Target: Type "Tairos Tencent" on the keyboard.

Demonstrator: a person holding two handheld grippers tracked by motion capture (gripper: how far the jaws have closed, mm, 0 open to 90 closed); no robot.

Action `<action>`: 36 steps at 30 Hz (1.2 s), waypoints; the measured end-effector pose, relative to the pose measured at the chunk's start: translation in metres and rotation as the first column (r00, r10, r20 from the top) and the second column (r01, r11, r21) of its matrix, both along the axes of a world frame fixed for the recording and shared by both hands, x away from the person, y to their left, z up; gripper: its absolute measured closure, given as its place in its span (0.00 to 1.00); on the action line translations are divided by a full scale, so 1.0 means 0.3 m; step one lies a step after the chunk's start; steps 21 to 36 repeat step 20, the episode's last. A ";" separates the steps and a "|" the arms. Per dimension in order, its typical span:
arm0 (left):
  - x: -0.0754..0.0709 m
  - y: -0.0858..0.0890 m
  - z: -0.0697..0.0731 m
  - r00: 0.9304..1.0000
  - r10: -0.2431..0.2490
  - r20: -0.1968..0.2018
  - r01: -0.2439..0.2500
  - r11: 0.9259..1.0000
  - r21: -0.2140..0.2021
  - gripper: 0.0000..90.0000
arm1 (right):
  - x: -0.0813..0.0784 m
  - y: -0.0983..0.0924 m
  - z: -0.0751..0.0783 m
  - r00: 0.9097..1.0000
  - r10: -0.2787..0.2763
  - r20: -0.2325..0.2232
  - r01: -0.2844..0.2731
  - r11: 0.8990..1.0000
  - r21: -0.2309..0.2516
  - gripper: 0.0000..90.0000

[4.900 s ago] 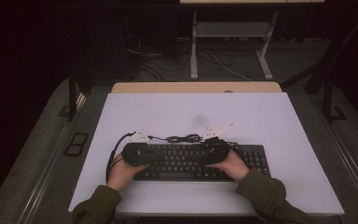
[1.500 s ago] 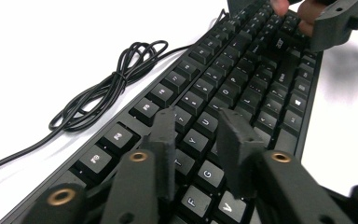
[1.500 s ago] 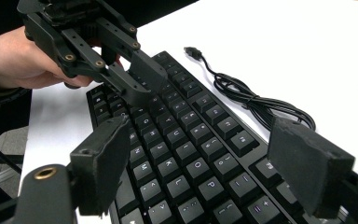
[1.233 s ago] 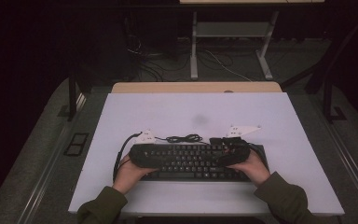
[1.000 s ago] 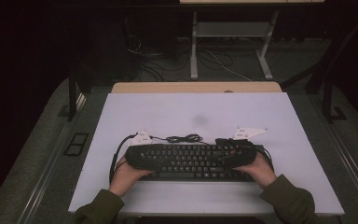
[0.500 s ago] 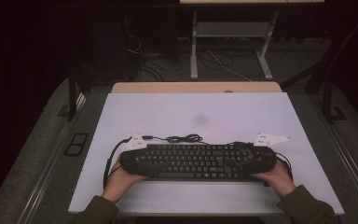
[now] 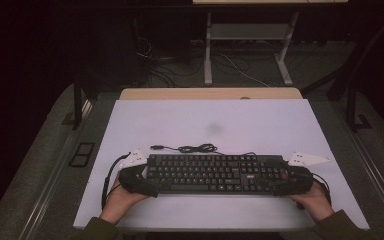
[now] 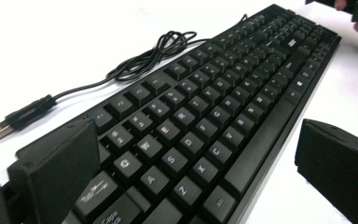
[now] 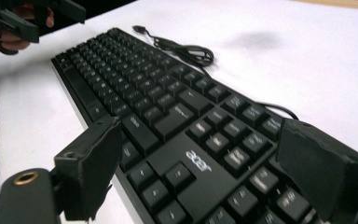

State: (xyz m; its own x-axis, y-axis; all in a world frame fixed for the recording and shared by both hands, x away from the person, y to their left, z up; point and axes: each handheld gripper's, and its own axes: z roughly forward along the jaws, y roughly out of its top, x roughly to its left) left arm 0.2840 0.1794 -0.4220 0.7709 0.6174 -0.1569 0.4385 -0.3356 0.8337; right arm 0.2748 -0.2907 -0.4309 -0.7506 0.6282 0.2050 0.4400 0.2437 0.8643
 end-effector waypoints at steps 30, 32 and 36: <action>-0.012 0.024 -0.020 1.000 -0.004 -0.019 0.004 1.000 -0.001 0.00 | -0.023 -0.073 -0.020 0.999 -0.043 -0.016 0.043 0.999 -0.018 0.16; -0.012 0.024 -0.020 1.000 -0.004 -0.019 0.004 1.000 -0.001 0.00 | -0.023 -0.073 -0.020 0.999 -0.043 -0.016 0.043 0.999 -0.018 0.16; -0.012 0.024 -0.020 1.000 -0.004 -0.019 0.004 1.000 -0.001 0.00 | -0.023 -0.073 -0.020 0.999 -0.043 -0.016 0.043 0.999 -0.018 0.16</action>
